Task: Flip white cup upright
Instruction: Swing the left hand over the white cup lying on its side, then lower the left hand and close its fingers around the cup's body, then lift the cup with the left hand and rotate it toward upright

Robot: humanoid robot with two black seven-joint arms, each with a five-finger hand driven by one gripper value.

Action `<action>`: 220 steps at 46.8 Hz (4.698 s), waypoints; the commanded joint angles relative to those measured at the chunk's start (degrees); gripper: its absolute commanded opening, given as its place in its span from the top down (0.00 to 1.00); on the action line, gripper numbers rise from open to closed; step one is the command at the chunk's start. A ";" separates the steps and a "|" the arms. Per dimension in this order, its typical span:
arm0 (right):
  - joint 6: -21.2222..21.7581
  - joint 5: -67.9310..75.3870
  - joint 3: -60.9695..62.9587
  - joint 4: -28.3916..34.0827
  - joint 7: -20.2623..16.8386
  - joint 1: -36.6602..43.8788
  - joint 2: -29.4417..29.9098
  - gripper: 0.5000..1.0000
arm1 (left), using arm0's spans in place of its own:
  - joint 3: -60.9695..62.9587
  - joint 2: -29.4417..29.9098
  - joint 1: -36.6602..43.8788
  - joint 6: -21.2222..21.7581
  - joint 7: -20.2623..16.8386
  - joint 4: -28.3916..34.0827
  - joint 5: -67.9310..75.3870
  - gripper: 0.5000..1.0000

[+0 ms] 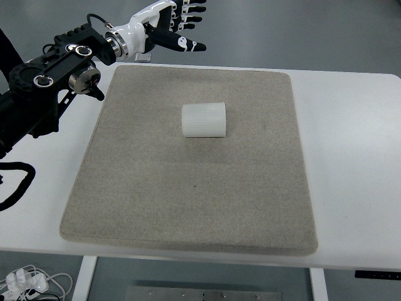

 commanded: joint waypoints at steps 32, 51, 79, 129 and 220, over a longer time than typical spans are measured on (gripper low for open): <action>0.00 0.06 0.00 0.00 0.01 0.01 0.00 0.10 | 17.89 5.51 -7.71 -5.21 11.24 -14.80 23.12 0.03; 0.00 -0.02 0.00 0.00 0.01 0.01 0.00 0.10 | 17.80 3.05 -7.89 -7.06 14.85 -14.80 26.63 0.03; 0.00 -0.02 0.00 0.00 0.01 0.01 0.00 0.10 | 17.71 -5.12 -7.19 -6.62 19.68 -8.65 26.02 0.03; 0.00 -0.02 0.00 0.00 0.01 0.01 0.00 0.10 | 17.89 -8.55 -6.31 -6.44 19.68 -3.37 26.55 0.51; 0.00 0.06 0.00 0.00 0.01 0.01 0.00 0.10 | 14.55 -0.82 9.07 -16.13 -23.58 15.35 -21.35 1.00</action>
